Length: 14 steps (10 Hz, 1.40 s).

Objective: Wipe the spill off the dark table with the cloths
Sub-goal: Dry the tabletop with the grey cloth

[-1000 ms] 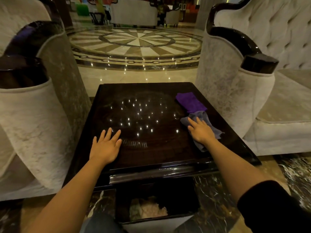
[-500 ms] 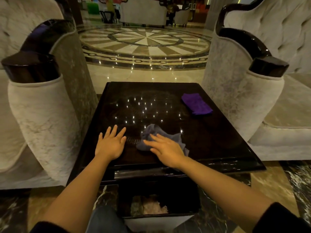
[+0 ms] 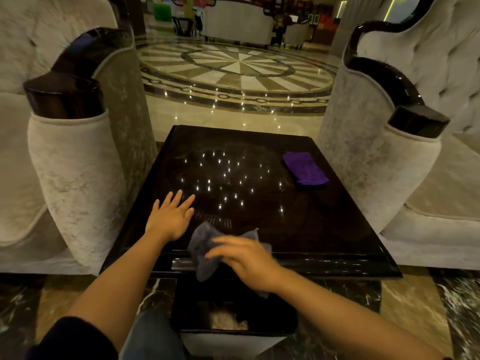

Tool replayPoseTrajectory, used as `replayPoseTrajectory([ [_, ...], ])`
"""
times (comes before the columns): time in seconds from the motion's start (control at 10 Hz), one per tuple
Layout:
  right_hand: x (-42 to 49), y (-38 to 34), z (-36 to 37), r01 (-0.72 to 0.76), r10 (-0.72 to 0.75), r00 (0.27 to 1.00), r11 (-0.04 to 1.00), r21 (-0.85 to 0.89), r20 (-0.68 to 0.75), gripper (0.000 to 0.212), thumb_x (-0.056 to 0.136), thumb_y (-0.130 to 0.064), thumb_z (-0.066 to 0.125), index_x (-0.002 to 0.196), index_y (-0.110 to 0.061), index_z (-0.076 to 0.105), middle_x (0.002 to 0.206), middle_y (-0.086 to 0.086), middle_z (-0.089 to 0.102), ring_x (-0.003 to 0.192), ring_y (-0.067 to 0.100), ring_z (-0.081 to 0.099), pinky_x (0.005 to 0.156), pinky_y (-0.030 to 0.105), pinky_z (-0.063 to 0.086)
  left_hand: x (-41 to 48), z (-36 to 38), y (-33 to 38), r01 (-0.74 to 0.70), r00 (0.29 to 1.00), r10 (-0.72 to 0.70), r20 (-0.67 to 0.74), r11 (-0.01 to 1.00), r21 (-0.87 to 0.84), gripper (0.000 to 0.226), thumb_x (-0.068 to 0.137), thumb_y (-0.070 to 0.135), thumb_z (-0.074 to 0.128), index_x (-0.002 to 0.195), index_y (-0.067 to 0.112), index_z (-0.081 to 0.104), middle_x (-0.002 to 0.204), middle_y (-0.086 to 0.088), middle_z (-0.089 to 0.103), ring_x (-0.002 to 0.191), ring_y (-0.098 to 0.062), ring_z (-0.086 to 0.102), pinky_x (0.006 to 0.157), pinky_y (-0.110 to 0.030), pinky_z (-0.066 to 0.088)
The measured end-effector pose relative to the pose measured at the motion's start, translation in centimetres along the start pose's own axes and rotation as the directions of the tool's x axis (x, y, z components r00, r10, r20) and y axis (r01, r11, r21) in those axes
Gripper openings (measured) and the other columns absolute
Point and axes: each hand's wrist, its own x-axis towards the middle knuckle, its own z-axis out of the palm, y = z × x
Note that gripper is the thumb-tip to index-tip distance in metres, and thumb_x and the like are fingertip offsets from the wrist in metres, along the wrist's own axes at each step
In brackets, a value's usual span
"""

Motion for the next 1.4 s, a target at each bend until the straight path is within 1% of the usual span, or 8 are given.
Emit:
replayPoseTrajectory([
  [0.1, 1.3, 1.5, -5.2, -0.141, 0.149, 0.969, 0.989, 0.055, -0.195, 0.028, 0.087, 0.000, 0.050, 0.110, -0.009, 0.063, 0.130, 0.013, 0.055, 0.124, 0.022, 0.048, 0.098, 0.014, 0.028, 0.0, 0.1, -0.1, 0.002, 1.000, -0.002, -0.013, 1.000, -0.006, 0.050, 0.097, 0.041, 0.013, 0.146, 0.031, 0.005, 0.158, -0.003, -0.002, 0.145, -0.023, -0.005, 0.117, -0.046, 0.001],
  [0.2, 3.4, 5.0, -10.6, -0.258, 0.241, 0.910, 0.966, -0.005, -0.336, 0.032, 0.089, -0.005, 0.047, 0.117, -0.015, 0.059, 0.135, 0.009, 0.051, 0.126, 0.021, 0.043, 0.100, 0.020, 0.028, 0.0, 0.2, -0.1, 0.008, 1.000, -0.008, -0.006, 1.000, -0.015, 0.050, 0.098, 0.042, 0.013, 0.146, 0.032, 0.003, 0.158, -0.003, -0.002, 0.145, -0.022, -0.006, 0.117, -0.045, -0.001],
  [0.3, 5.3, 8.4, -12.1, -0.359, 0.306, 0.879, 0.929, -0.087, -0.366, 0.034, 0.093, -0.015, 0.043, 0.125, -0.023, 0.051, 0.143, 0.004, 0.043, 0.130, 0.020, 0.038, 0.103, 0.032, 0.032, 0.1, 0.3, -0.1, 0.009, 1.000, -0.010, -0.012, 1.000, -0.019, 0.050, 0.098, 0.041, 0.013, 0.146, 0.032, 0.004, 0.158, -0.002, -0.002, 0.145, -0.022, -0.006, 0.117, -0.045, -0.001],
  [0.5, 8.5, 16.0, -8.5, -0.600, 0.593, 0.797, 0.753, -0.270, -0.116, 0.049, 0.096, -0.040, 0.026, 0.142, -0.028, 0.016, 0.156, 0.011, 0.006, 0.141, 0.033, 0.013, 0.115, 0.046, 0.017, 0.5, 0.8, -0.5, 0.000, 1.000, 0.000, -0.024, 1.000, -0.007, 0.050, 0.097, 0.042, 0.013, 0.145, 0.033, 0.004, 0.158, -0.001, -0.002, 0.145, -0.021, -0.006, 0.117, -0.044, -0.001],
  [0.6, 9.3, 17.5, -7.0, -0.679, 0.676, 0.727, 0.680, -0.276, -0.123, 0.053, 0.094, -0.049, 0.024, 0.142, -0.034, 0.010, 0.155, 0.014, 0.003, 0.142, 0.034, 0.007, 0.117, 0.046, 0.009, 0.6, 1.0, -0.6, -0.020, 0.999, 0.020, -0.043, 1.000, -0.011, 0.050, 0.097, 0.042, 0.014, 0.146, 0.033, 0.006, 0.158, -0.002, -0.001, 0.145, -0.022, -0.005, 0.117, -0.045, 0.000],
  [0.9, 13.1, 15.4, -5.0, -0.542, 0.573, 0.820, 0.762, -0.353, -0.021, 0.048, 0.095, -0.045, 0.021, 0.141, -0.034, 0.015, 0.156, 0.005, 0.005, 0.143, 0.030, 0.004, 0.117, 0.047, 0.007, 0.8, 1.1, -0.5, -0.013, 0.999, 0.013, -0.051, 1.000, 0.006, 0.050, 0.097, 0.042, 0.013, 0.146, 0.033, 0.005, 0.158, -0.002, -0.002, 0.145, -0.022, -0.006, 0.117, -0.045, 0.000],
  [1.2, 9.8, 7.8, -1.1, -0.191, 0.245, 0.961, 0.924, -0.331, 0.128, 0.043, 0.095, -0.030, 0.037, 0.138, -0.028, 0.031, 0.154, 0.001, 0.021, 0.142, 0.021, 0.014, 0.115, 0.035, 0.012, 0.6, 1.0, -0.3, 0.000, 0.998, -0.001, -0.063, 1.000, -0.014, 0.050, 0.097, 0.040, 0.017, 0.146, 0.032, 0.008, 0.158, -0.002, 0.002, 0.145, -0.023, -0.003, 0.116, -0.046, 0.002],
  [1.4, 5.3, 3.5, 1.0, -0.010, 0.036, 0.996, 0.961, -0.276, 0.087, 0.037, 0.092, -0.018, 0.046, 0.129, -0.022, 0.048, 0.145, 0.002, 0.041, 0.136, 0.021, 0.031, 0.110, 0.034, 0.025, 0.1, 0.6, -0.1, -0.016, 0.999, 0.018, -0.034, 0.999, 0.043, 0.053, 0.097, 0.035, 0.022, 0.146, 0.031, 0.002, 0.158, -0.004, -0.003, 0.145, -0.024, -0.004, 0.116, -0.046, 0.003],
])
